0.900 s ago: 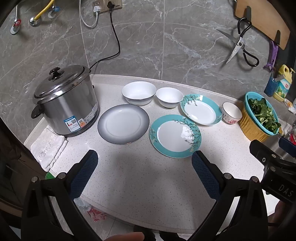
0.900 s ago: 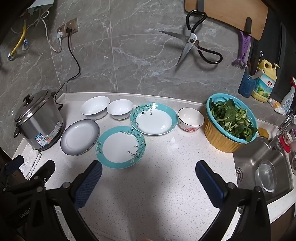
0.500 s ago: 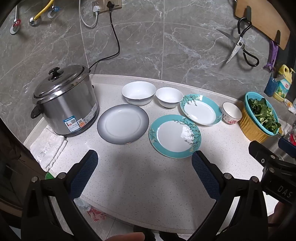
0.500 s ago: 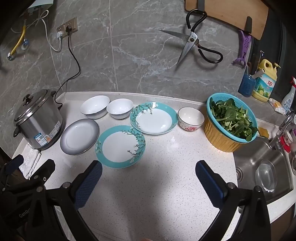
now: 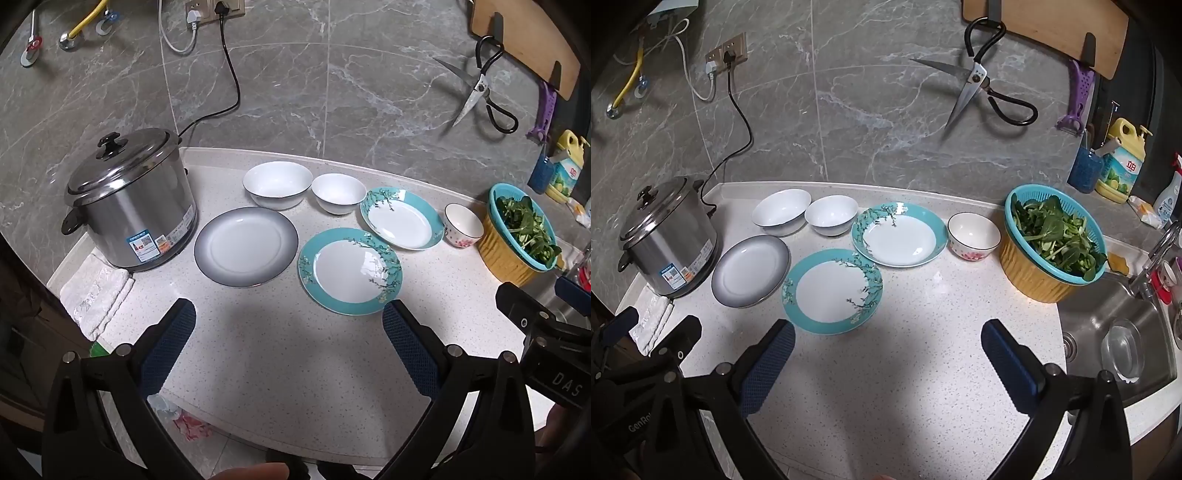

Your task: Organize plates and bowls

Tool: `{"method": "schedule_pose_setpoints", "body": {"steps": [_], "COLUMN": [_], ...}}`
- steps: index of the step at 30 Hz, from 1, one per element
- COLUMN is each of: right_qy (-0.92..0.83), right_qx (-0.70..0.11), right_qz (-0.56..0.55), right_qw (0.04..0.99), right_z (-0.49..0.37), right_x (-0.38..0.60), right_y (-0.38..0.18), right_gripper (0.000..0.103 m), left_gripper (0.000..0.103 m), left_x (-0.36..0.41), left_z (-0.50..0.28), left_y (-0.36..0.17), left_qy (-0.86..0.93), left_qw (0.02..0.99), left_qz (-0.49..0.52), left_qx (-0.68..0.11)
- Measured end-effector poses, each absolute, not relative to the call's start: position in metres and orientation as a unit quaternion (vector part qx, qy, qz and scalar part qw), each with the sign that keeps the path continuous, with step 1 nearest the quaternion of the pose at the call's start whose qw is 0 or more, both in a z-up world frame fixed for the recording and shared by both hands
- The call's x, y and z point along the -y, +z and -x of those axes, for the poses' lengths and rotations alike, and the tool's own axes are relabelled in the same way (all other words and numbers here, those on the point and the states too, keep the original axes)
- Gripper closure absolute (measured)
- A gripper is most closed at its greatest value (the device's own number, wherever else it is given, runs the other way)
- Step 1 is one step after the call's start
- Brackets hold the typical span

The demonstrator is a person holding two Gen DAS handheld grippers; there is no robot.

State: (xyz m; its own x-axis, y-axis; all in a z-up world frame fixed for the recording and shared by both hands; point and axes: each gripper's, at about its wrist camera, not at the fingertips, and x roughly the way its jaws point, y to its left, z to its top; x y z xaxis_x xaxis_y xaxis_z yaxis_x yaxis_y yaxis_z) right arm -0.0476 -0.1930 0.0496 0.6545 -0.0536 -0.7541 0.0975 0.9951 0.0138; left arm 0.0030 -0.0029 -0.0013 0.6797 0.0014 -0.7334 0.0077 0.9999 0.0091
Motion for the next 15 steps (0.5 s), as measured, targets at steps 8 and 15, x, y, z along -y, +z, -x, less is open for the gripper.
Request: {"method": "schedule_pose_setpoints", "body": {"steps": [8, 15], "right_qy": [-0.042, -0.041], "right_qx": [-0.414, -0.414], "right_qz": [-0.026, -0.026], "right_qw": [0.909, 0.909], "right_z": [0.0476, 0.0473], "right_x": [0.1926, 0.1928], "right_y": [0.0494, 0.0494], "right_gripper": [0.000, 0.000], "left_gripper": [0.000, 0.000], "left_x": [-0.0015, -0.0016], "left_z": [-0.0007, -0.0008], "left_y": [-0.0015, -0.0016], "left_qy": [-0.002, -0.002], "left_qw": [0.916, 0.916], "left_qz": [-0.003, -0.004], "left_qx": [-0.400, -0.400]}}
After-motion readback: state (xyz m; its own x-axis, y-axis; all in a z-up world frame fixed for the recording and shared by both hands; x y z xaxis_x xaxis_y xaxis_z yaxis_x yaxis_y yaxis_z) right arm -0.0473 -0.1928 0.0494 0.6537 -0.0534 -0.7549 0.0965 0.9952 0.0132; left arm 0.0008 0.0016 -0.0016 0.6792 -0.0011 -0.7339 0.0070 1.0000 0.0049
